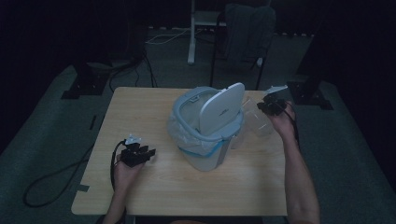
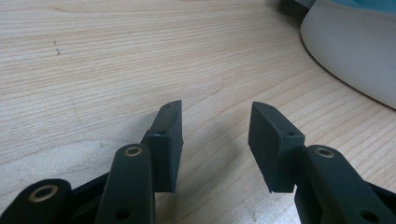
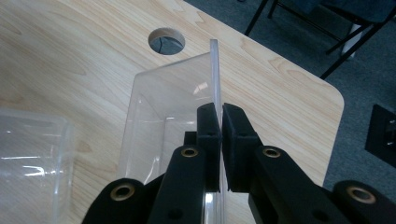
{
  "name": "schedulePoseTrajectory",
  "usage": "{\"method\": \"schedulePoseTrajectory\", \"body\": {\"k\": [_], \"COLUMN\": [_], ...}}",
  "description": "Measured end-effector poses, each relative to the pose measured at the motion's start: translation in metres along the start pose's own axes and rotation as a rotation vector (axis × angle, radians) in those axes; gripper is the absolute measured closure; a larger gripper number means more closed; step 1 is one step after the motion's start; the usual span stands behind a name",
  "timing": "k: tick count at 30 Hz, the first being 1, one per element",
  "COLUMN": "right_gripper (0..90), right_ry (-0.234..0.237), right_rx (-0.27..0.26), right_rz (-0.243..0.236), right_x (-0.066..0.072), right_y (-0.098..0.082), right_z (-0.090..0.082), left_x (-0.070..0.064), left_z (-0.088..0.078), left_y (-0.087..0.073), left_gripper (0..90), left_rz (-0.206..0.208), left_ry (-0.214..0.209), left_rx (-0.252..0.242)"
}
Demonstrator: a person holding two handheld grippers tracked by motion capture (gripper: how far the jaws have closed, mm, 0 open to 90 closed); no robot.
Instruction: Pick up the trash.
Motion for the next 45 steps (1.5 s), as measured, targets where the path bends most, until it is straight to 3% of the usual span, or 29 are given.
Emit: {"method": "schedulePoseTrajectory", "body": {"k": [18,31,45], "right_gripper": [86.0,86.0,86.1], "right_ry": [-0.012,-0.011,0.022], "right_rx": [-0.063,-0.147,-0.207], "right_rz": [-0.001,-0.035,-0.066], "right_x": [-0.006,-0.006,0.0], "right_y": [0.008,0.033,0.058], "right_z": [-0.024,-0.061,-0.081], "left_x": [0.0,0.001,0.001], "left_z": [0.0,-0.001,-0.001], "left_y": [0.0,-0.001,-0.001], "left_gripper": [55.5,55.5,55.5], "left_rz": [-0.004,-0.009,-0.019], "left_ry": [-0.001,-0.006,-0.013], "left_rx": [-0.002,-0.001,-0.006]}}
Point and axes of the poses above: each handheld gripper's, and its own axes: z roughly forward along the jaws, y roughly out of its top, x roughly to its left, the point moved 2 cm from there along z, roughly forward along the jaws, and after that the axes turned 4 degrees about x, right-handed, at the moved point
